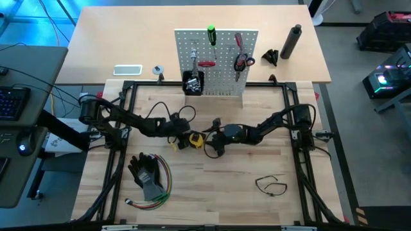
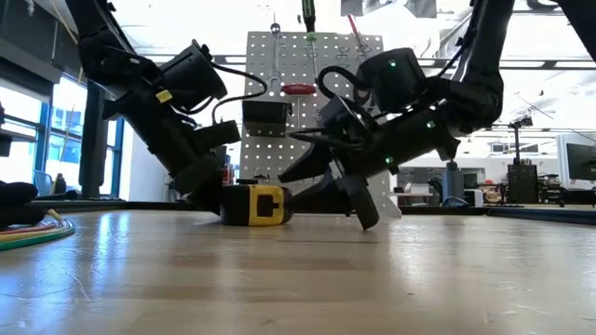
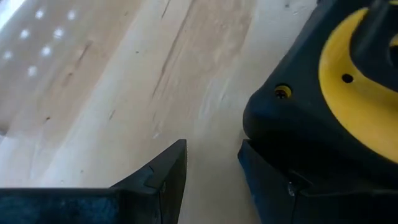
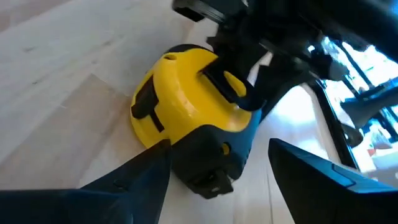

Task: Hang tools onto peg board
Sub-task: Hang the yellow tape measure on the black bin on the white peg board

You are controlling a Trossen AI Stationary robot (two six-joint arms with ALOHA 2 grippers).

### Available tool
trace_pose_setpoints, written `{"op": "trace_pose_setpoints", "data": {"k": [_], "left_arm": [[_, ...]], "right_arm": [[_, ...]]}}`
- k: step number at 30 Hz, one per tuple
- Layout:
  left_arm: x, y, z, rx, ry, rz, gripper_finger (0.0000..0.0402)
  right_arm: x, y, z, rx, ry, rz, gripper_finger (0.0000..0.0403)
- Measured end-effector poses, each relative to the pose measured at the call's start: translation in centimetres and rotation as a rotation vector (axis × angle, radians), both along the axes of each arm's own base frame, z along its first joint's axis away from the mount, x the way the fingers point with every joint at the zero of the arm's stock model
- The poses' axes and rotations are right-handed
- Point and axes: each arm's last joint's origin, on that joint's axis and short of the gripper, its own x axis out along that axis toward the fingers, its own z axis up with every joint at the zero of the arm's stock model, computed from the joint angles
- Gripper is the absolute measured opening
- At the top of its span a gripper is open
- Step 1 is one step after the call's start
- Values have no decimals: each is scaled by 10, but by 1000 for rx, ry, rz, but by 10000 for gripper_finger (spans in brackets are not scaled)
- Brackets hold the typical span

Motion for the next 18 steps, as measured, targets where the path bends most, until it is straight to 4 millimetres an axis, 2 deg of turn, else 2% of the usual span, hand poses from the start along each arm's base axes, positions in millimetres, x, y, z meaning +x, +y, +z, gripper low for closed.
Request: {"op": "trace_pose_setpoints", "data": {"k": [6,10,18], "left_arm": [[2,6,1,-54,-43,-21,154],[2,8,2,-68,-53,-24,154],[3,8,2,-79,-70,-29,154]], "right_arm": [[12,2,2,6,78,61,264],[20,2,-6,11,125,49,264],[27,-1,-12,135,88,-38,264]]}}
